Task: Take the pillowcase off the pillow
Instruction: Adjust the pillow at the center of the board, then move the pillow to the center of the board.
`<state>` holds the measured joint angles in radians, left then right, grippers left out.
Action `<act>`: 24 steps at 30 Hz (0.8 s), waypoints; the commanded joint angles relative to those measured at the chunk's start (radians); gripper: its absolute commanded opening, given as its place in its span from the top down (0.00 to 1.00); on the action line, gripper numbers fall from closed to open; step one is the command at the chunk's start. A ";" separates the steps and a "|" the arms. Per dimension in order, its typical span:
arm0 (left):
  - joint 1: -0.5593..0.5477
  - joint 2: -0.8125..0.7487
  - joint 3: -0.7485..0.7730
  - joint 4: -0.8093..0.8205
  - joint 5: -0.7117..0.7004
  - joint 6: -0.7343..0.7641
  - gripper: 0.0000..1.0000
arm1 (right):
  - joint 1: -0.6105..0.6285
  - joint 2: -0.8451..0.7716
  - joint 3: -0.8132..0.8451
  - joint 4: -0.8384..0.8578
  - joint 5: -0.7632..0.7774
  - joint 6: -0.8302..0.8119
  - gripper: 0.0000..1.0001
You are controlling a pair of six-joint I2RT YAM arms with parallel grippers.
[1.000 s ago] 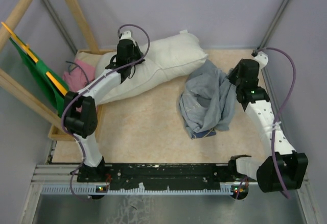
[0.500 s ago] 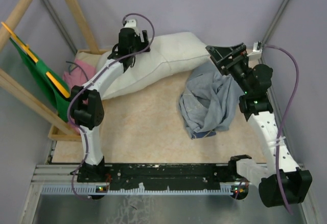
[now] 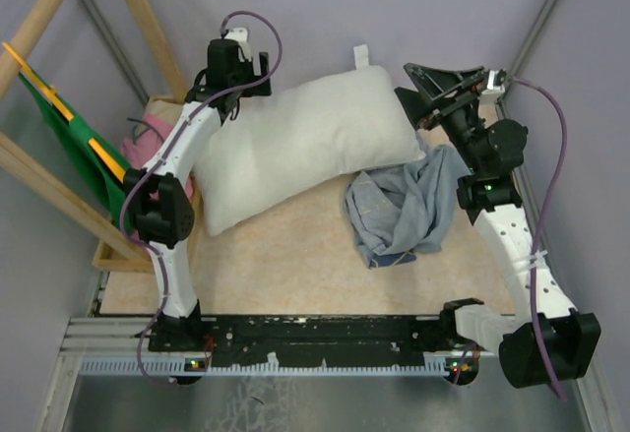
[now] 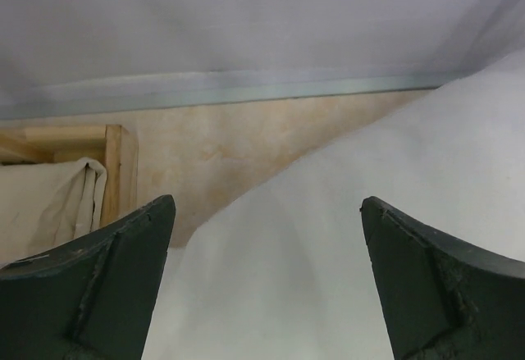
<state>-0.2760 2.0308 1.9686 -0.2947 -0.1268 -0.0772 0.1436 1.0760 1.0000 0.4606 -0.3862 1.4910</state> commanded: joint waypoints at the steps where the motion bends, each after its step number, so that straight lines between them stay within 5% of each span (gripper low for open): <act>1: 0.003 -0.030 -0.029 -0.067 0.010 0.034 0.00 | 0.024 0.007 0.082 0.109 -0.007 0.033 0.01; 18: -0.114 0.226 0.052 -0.046 0.037 0.117 0.03 | 0.105 0.010 0.157 0.189 0.053 -0.139 0.01; 20: -0.118 0.246 0.058 -0.038 0.067 0.099 0.20 | 0.105 0.004 0.149 0.183 0.063 -0.154 0.01; 24: -0.119 0.307 0.132 -0.061 0.119 0.070 0.96 | 0.105 0.007 0.145 0.238 0.063 -0.151 0.01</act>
<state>-0.3729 2.2536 2.0388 -0.3061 -0.1104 0.0174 0.2405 1.1000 1.1168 0.6140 -0.3393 1.3720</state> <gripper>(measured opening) 0.362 0.991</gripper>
